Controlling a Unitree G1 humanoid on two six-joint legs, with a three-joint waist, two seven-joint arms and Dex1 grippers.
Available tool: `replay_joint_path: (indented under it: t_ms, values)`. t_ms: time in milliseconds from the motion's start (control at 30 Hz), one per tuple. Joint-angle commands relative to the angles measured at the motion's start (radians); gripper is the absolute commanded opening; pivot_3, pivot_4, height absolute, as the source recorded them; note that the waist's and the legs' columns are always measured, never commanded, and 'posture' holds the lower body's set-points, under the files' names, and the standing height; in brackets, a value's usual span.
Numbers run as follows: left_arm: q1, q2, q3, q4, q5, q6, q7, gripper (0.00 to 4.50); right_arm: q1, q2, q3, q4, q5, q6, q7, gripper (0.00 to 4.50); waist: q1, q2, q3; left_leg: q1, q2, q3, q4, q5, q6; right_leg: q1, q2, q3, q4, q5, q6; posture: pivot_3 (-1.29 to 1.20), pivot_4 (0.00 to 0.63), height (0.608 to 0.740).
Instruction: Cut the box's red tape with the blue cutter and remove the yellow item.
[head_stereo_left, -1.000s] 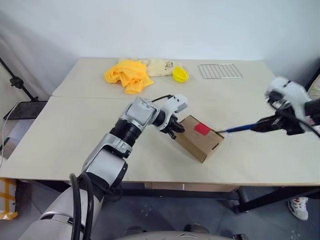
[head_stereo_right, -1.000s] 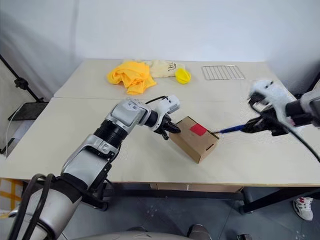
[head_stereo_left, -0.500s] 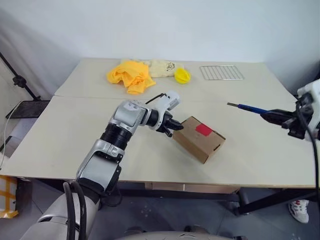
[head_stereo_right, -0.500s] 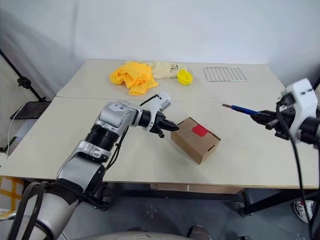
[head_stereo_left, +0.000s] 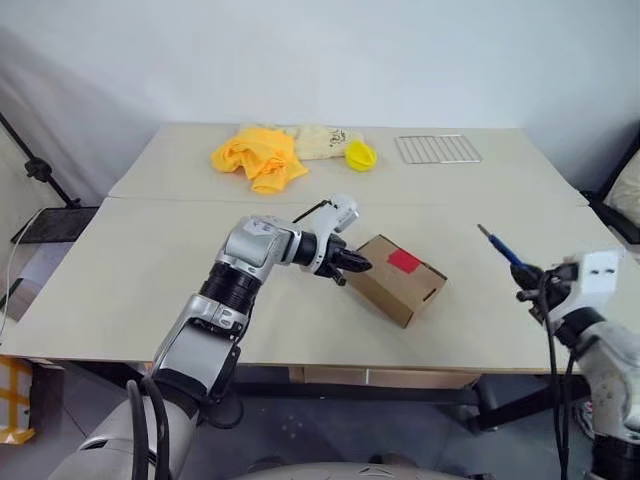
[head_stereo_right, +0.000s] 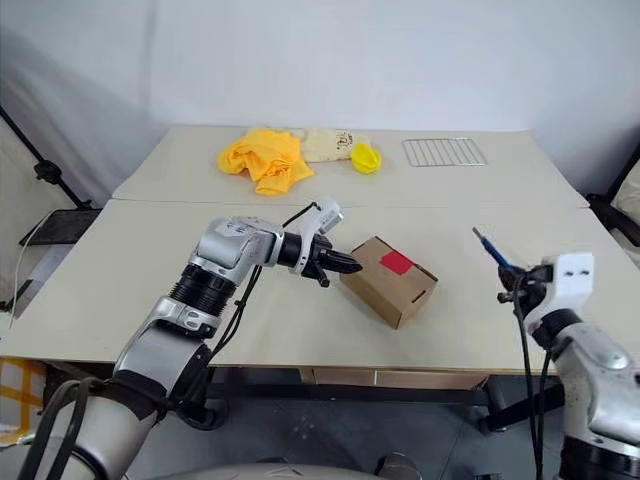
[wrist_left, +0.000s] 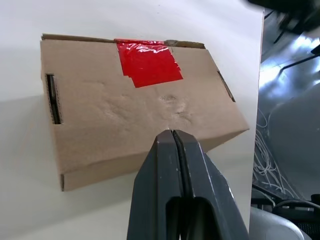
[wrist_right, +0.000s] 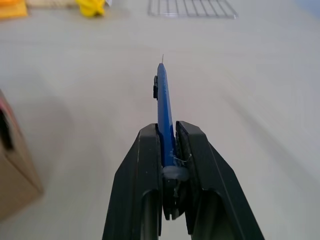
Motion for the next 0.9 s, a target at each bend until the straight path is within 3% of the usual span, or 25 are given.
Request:
replay_joint_path:
  t_ms: [33,233,267,367,667,700,900]
  values:
    - [-0.001,-0.013,0.013,0.001,-0.014,-0.018,0.013,0.00,0.015,0.031,0.002,0.044,-0.027,-0.092,-0.057,0.16,-0.003,0.003,0.004,-0.002,0.000,0.000,0.000,0.000,-0.001,-0.002,0.000,0.001,0.001,0.000,0.000,0.00,0.150,0.740]
    - [0.008,-0.027,0.016,0.027,-0.013,-0.038,0.037,0.00,0.061,0.110,0.051,0.118,-0.031,-0.149,-0.098,0.16,-0.008,0.004,0.005,-0.002,-0.001,0.000,0.000,0.000,-0.001,-0.001,0.000,0.001,-0.001,0.000,0.000,0.00,0.150,0.740]
    - [0.008,-0.029,0.017,0.028,-0.015,-0.039,0.040,0.00,0.064,0.112,0.058,0.125,-0.032,-0.156,-0.099,0.72,-0.008,0.004,0.005,-0.002,-0.001,0.000,0.000,0.000,-0.001,-0.001,0.000,0.000,-0.001,0.000,0.000,0.00,0.150,0.740]
    - [0.007,-0.031,0.017,0.030,-0.017,-0.041,0.043,0.00,0.070,0.111,0.066,0.125,-0.019,-0.156,-0.105,1.44,-0.008,0.005,0.005,-0.001,0.000,-0.001,0.000,0.000,-0.001,0.000,0.000,0.001,-0.001,0.000,0.000,0.00,0.150,0.740]
    - [0.012,-0.027,0.013,0.019,-0.021,-0.038,0.041,0.00,0.120,0.072,0.014,0.019,0.040,-0.130,-0.104,4.30,-0.004,0.004,0.008,-0.002,-0.001,-0.001,0.000,0.000,0.000,0.000,0.000,0.001,-0.001,0.000,0.000,0.00,0.150,0.740]
    - [0.011,-0.026,0.013,0.019,-0.022,-0.039,0.041,0.00,0.131,0.058,0.001,-0.005,0.051,-0.123,-0.100,4.47,-0.004,0.004,0.009,-0.002,-0.001,-0.001,0.000,0.000,0.000,0.000,0.000,0.001,-0.002,0.000,0.000,0.00,0.150,0.740]
    - [0.008,-0.026,0.012,0.027,-0.021,-0.044,0.040,0.00,0.212,-0.033,-0.079,-0.159,0.129,-0.055,-0.063,4.47,-0.005,0.005,0.013,-0.002,0.000,-0.001,0.000,-0.001,0.000,-0.001,0.000,0.001,-0.002,0.000,0.000,0.00,0.150,0.740]
